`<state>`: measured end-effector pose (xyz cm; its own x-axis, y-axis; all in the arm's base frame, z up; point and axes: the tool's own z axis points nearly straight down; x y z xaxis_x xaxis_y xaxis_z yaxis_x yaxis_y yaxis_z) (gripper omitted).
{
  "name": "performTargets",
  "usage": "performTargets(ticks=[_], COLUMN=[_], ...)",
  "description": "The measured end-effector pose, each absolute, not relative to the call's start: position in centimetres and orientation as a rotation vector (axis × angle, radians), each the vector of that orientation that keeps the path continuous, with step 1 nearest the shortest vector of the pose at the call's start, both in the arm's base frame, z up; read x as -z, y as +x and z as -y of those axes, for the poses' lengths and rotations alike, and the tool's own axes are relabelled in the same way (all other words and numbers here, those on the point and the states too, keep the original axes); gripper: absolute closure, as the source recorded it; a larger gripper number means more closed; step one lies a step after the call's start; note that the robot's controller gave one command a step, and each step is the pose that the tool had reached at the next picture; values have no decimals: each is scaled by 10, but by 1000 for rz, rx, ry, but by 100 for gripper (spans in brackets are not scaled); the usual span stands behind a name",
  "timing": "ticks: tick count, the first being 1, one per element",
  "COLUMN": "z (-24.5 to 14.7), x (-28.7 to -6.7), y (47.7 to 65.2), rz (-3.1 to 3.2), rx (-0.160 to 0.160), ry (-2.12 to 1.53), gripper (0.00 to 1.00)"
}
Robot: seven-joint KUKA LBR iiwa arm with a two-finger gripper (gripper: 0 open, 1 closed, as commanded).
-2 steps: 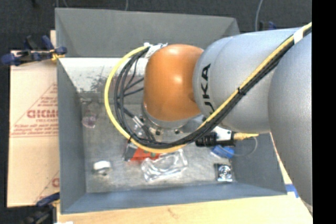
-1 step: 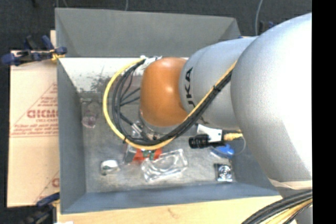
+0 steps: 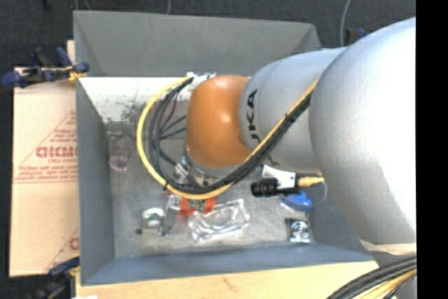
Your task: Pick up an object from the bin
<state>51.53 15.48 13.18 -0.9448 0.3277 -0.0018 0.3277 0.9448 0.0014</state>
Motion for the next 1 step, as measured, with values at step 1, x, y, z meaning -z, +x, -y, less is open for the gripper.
performTargets(ticks=[1], z=[-88], x=[-70], y=[551], rz=[-3081], rx=[-5], ry=[571], gripper=[0])
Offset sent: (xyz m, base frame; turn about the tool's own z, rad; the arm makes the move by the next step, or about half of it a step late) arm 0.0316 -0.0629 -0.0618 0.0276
